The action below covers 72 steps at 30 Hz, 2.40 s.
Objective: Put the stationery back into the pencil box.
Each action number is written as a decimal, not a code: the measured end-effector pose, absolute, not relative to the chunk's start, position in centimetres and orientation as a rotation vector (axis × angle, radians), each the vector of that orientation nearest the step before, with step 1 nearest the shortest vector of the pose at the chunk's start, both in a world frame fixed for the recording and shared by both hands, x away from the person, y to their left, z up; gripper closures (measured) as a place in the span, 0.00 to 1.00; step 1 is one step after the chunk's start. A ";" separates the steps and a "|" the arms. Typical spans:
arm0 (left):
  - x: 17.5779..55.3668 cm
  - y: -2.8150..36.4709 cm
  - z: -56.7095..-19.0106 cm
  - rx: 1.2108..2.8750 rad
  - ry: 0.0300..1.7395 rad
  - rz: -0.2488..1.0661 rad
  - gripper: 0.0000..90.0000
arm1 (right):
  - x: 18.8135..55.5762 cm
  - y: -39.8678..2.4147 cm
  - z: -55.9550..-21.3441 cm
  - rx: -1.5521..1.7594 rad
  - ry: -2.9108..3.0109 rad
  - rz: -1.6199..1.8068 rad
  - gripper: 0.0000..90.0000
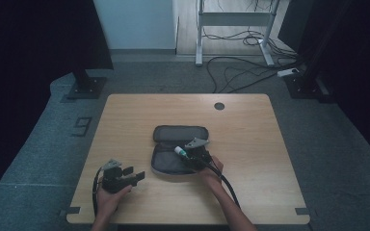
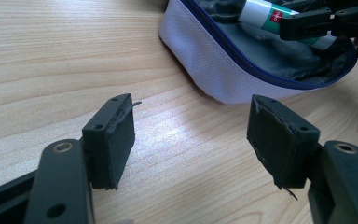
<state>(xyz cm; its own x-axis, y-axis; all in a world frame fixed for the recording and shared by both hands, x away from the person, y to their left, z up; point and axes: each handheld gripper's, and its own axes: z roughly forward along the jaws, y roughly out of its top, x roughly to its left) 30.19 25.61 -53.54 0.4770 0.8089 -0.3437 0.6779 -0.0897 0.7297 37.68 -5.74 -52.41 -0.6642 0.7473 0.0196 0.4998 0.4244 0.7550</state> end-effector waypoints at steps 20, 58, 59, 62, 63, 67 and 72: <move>30.2 25.5 -53.6 1.821 1.256 0.182 0.36 | 37.2 -6.5 -51.6 1.075 2.343 1.147 0.57; 30.0 25.9 -53.8 1.825 1.273 0.194 0.36 | 29.9 -17.7 -52.4 1.173 2.099 1.309 0.47; 30.0 25.9 -53.8 1.825 1.273 0.194 0.36 | 29.7 -18.0 -52.6 1.177 2.099 1.304 0.47; 30.0 25.9 -53.8 1.825 1.273 0.195 0.36 | 29.4 -18.8 -53.0 1.189 2.097 1.288 0.46; 30.1 25.9 -53.9 1.824 1.274 0.195 0.36 | 29.4 -18.9 -53.2 1.194 2.098 1.283 0.46; 30.1 26.0 -53.8 1.824 1.275 0.195 0.36 | 29.4 -19.9 -53.7 1.223 2.097 1.262 0.45; 30.1 25.9 -53.9 1.826 1.275 0.195 0.36 | 29.4 -20.3 -53.9 1.245 2.097 1.268 0.43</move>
